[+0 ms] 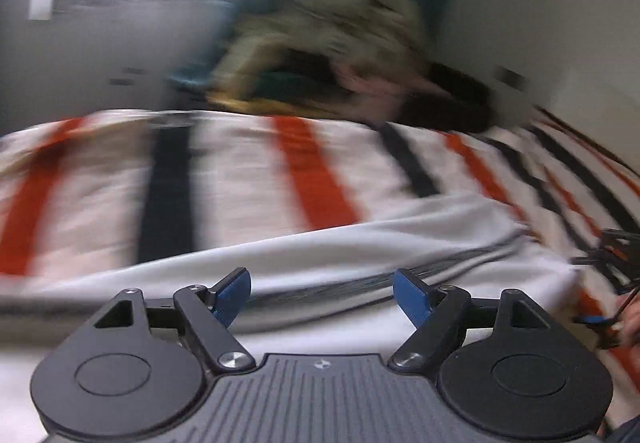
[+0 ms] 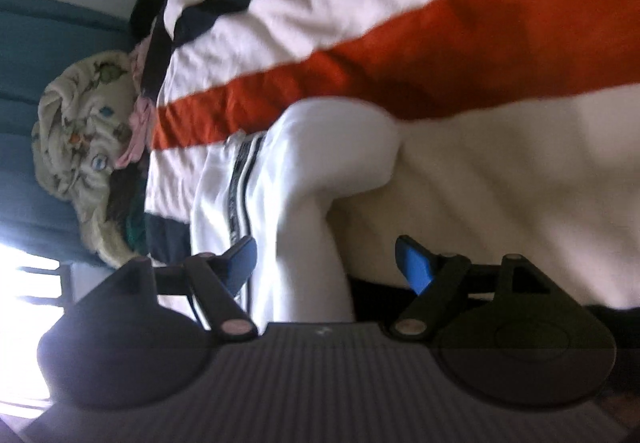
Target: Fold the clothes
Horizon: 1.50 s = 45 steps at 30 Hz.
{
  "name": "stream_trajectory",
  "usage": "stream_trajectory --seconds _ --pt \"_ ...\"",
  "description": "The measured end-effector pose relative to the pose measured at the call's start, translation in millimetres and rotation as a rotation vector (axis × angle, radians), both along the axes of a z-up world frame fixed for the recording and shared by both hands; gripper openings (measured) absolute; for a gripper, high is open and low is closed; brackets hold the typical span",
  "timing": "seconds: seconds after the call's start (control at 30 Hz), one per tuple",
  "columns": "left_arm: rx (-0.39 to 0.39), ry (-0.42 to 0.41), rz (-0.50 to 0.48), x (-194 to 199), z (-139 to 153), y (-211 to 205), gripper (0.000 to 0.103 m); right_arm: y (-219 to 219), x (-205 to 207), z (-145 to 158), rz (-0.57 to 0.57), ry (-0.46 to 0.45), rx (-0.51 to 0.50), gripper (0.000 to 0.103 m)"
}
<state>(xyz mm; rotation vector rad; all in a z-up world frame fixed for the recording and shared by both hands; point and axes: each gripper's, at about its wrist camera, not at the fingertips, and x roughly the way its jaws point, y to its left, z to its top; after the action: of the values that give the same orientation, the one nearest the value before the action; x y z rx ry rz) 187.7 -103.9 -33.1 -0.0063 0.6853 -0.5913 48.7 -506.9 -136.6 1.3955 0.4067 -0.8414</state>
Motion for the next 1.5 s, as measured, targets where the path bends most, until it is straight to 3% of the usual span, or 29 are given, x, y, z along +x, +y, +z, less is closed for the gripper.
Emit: stream_trajectory --seconds 0.23,0.43,0.53,0.63,0.67,0.9,1.0,1.07,1.13,1.2,1.37,1.5 --pt "0.078 0.018 -0.354 88.5 -32.7 -169.2 0.079 -7.4 -7.1 5.9 -0.109 0.096 -0.258 0.079" --pt "0.155 0.07 -0.496 138.7 -73.6 -270.5 0.068 -23.6 10.8 -18.4 -0.142 0.132 -0.26 0.079" --pt "0.202 0.086 -0.547 145.8 -89.0 -296.7 0.049 -27.1 17.2 -27.2 -0.16 0.141 -0.265 0.079" --pt "0.231 0.081 -0.568 150.0 -99.5 -316.4 0.01 -25.3 21.5 -32.3 -0.157 0.142 -0.264 0.079" --pt "0.225 0.047 -0.547 146.8 -93.9 -317.0 0.003 -24.3 22.1 -33.1 -0.157 0.143 -0.268 0.079" --pt "0.222 -0.148 -0.371 143.0 -40.5 -316.1 0.002 -25.8 18.3 -30.3 -0.162 0.115 -0.278 0.079" --pt "0.282 -0.203 -0.26 157.4 -41.2 -319.2 0.004 -27.0 16.2 -30.5 -0.149 0.093 -0.25 0.079" --pt "0.319 -0.137 -0.245 170.0 -57.3 -319.6 0.008 -28.5 13.2 -29.9 -0.145 0.071 -0.234 0.079" --pt "0.342 -0.084 -0.224 176.9 -69.5 -316.4 0.019 -30.5 10.8 -31.2 -0.137 0.054 -0.22 0.079" --pt "0.298 -0.063 -0.181 173.3 -70.0 -301.1 0.036 -33.5 9.3 -33.4 -0.125 0.046 -0.211 0.079" --pt "0.139 -0.015 -0.07 143.9 -38.9 -225.9 0.059 -44.7 6.8 -36.8 -0.083 -0.026 -0.183 0.078" --pt "0.064 -0.015 0.054 92.0 -9.7 -132.9 0.065 -51.9 4.8 -35.8 -0.03 -0.134 -0.157 0.078"
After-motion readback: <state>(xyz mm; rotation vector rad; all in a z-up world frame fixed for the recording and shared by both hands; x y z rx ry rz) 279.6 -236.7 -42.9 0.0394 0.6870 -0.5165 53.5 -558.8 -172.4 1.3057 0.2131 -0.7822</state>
